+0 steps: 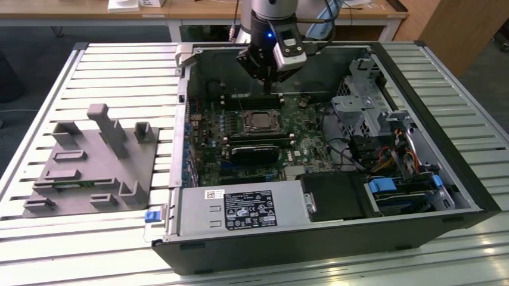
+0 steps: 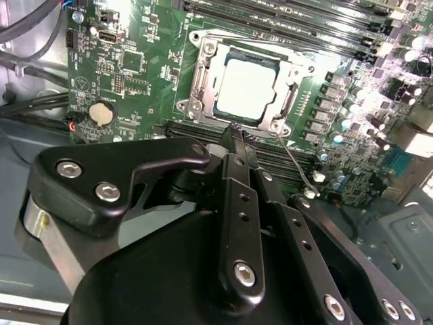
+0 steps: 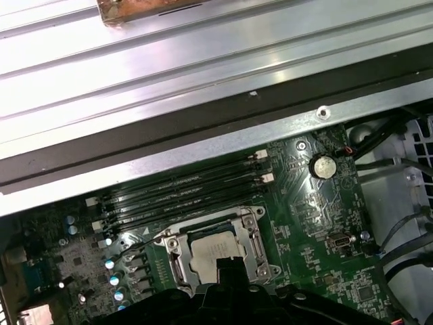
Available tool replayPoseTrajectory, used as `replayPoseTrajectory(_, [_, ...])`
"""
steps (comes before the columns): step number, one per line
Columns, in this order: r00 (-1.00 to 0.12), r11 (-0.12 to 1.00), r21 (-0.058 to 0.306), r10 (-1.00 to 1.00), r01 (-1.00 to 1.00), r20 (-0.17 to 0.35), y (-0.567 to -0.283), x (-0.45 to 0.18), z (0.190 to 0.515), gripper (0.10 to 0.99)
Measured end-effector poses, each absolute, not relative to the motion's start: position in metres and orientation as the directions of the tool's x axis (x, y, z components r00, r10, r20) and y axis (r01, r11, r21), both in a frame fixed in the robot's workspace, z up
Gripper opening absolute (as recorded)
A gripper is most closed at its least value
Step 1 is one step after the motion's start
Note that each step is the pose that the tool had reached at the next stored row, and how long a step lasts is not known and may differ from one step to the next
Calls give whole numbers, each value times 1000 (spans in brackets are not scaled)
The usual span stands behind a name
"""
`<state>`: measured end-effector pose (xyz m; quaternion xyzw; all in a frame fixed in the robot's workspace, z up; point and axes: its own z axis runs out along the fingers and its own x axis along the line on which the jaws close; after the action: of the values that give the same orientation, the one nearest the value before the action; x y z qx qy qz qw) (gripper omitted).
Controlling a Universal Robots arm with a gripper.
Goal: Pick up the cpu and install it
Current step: 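Install the first cpu locking lever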
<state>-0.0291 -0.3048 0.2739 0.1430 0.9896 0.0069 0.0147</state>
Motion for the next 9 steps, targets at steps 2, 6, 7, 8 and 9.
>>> replayPoseTrajectory(2, [-962,962,18,273,272,-27,-305,-29,274,106])
replayPoseTrajectory(6, [-967,968,18,252,251,-27,-305,-29,274,106])
replayPoseTrajectory(7, [-969,969,18,246,245,-27,-305,-29,274,106])
replayPoseTrajectory(8, [-970,971,18,240,239,-27,-305,-29,274,106])
replayPoseTrajectory(9, [-972,972,18,234,233,-27,-305,-29,274,106])
